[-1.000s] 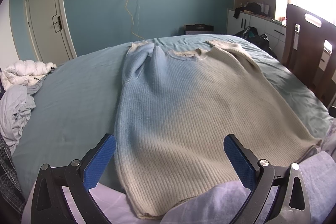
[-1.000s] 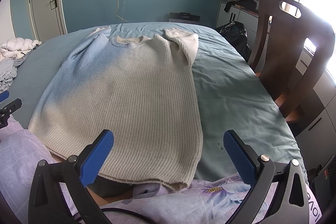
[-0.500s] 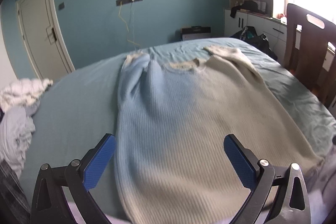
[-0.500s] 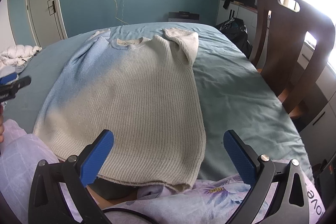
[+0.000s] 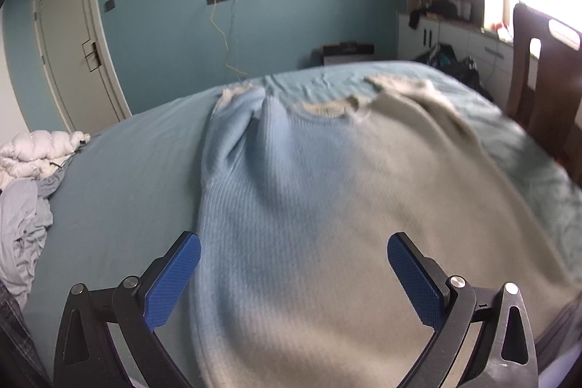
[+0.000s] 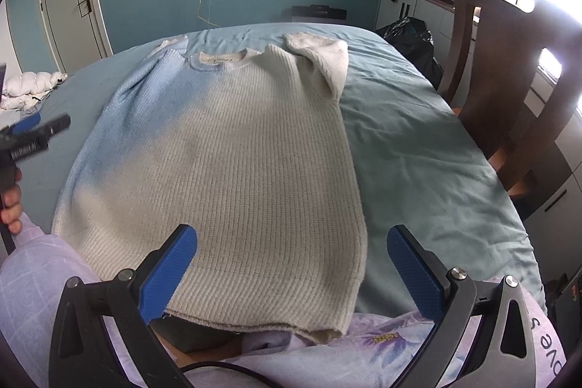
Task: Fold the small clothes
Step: 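Move the right gripper to the cream sleeve cuff and close on it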
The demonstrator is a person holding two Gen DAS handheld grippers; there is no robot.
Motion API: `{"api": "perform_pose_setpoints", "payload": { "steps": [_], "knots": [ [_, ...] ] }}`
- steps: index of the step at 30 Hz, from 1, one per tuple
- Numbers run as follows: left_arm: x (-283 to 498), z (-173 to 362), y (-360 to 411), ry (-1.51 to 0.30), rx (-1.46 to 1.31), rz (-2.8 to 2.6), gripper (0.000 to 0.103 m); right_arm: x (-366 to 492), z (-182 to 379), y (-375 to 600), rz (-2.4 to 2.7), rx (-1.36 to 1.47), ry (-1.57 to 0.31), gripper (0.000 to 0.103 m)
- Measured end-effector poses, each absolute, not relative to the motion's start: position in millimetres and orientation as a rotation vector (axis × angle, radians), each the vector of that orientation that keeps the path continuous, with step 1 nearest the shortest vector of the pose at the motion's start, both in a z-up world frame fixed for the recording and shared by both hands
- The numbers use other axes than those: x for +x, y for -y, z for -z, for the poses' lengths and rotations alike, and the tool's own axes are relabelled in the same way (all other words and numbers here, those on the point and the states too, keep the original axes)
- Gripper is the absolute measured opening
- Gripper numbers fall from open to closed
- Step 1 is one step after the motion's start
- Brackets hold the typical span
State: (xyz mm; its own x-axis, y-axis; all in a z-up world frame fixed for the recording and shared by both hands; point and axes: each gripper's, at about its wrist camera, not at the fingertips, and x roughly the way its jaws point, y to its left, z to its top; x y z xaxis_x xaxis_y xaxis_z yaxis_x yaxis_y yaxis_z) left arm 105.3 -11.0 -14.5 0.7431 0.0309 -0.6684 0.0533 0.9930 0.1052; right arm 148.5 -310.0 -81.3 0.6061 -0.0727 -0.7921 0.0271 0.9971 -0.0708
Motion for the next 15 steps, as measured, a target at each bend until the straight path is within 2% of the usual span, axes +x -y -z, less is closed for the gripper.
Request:
{"api": "perform_pose_setpoints", "payload": {
  "steps": [15],
  "knots": [
    [123,35,-5,-0.758,0.018,-0.026,0.103,188,88,339,0.031,0.263,-0.928,0.102]
  ]
}}
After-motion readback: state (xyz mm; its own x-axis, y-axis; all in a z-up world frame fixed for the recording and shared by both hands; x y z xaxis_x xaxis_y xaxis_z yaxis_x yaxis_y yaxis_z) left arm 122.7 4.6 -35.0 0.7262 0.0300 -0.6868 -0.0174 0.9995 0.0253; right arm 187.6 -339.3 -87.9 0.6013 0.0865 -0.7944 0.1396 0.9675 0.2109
